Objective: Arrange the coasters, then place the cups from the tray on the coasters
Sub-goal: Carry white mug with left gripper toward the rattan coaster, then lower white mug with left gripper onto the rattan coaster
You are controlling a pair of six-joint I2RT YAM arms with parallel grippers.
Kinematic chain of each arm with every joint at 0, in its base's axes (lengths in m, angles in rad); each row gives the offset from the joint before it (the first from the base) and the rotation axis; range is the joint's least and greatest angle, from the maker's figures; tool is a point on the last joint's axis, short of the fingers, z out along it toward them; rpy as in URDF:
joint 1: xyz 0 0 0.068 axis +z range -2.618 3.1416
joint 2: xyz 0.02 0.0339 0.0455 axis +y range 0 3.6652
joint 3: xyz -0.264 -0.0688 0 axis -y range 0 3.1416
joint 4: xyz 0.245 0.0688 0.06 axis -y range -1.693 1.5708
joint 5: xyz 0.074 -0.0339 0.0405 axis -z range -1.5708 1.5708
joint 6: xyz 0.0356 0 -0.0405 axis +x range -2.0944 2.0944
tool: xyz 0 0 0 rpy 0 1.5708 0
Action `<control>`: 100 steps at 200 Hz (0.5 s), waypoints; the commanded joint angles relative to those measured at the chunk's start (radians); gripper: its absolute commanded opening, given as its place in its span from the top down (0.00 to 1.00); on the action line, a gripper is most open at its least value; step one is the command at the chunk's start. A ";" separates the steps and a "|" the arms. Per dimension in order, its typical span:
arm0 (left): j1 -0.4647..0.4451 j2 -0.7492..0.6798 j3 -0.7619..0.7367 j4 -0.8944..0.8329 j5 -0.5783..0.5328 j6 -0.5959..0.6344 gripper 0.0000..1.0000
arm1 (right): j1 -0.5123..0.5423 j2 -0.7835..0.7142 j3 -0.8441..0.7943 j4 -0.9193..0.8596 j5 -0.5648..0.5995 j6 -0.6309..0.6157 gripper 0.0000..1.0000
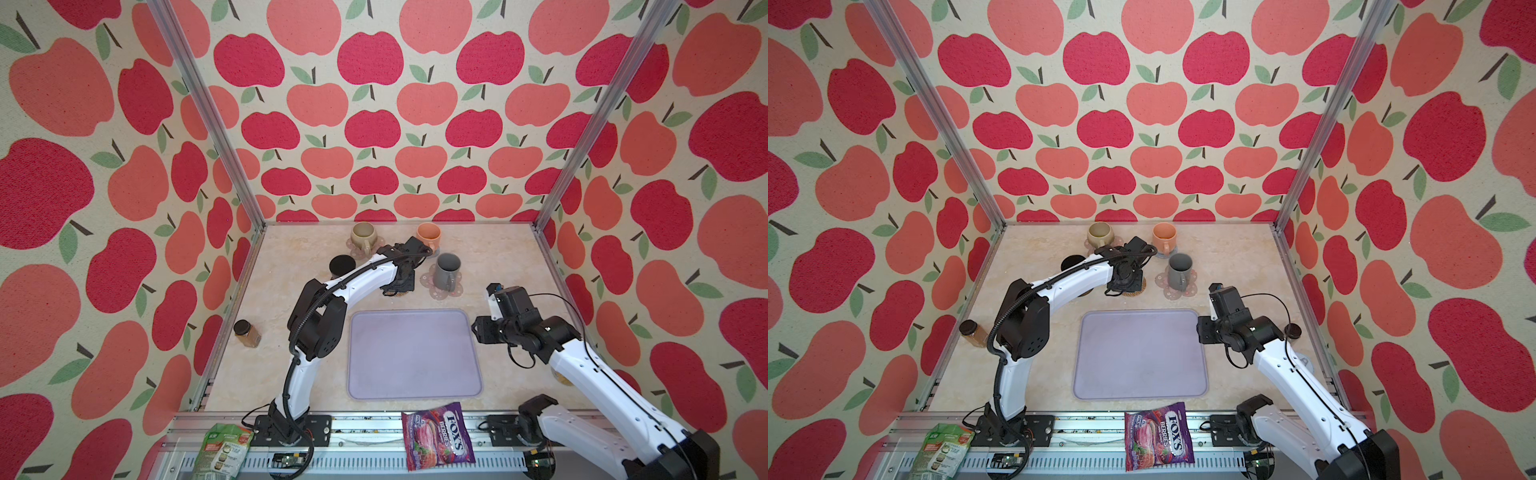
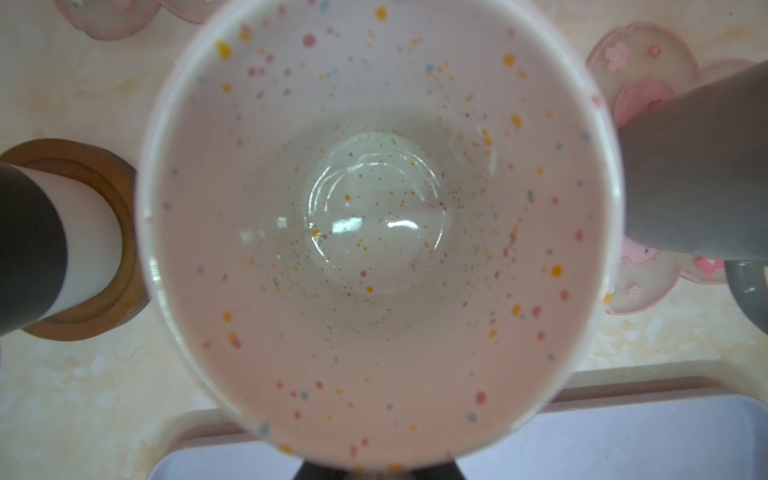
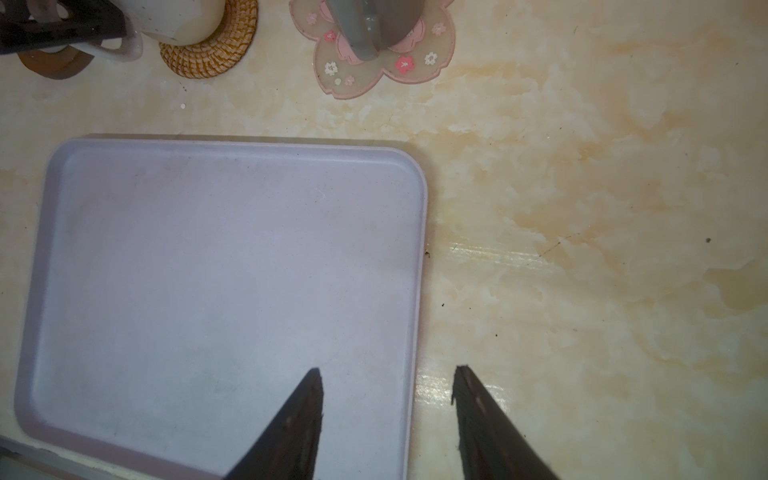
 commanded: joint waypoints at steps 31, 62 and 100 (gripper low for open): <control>-0.004 -0.013 0.033 0.012 -0.035 -0.038 1.00 | -0.008 -0.007 -0.018 0.001 -0.018 -0.017 0.46; -0.004 -0.012 0.021 0.022 -0.040 -0.046 1.00 | -0.009 -0.009 -0.022 0.008 -0.023 -0.012 0.46; -0.003 -0.010 0.016 0.022 -0.039 -0.050 1.00 | -0.009 0.006 -0.018 0.024 -0.036 -0.008 0.46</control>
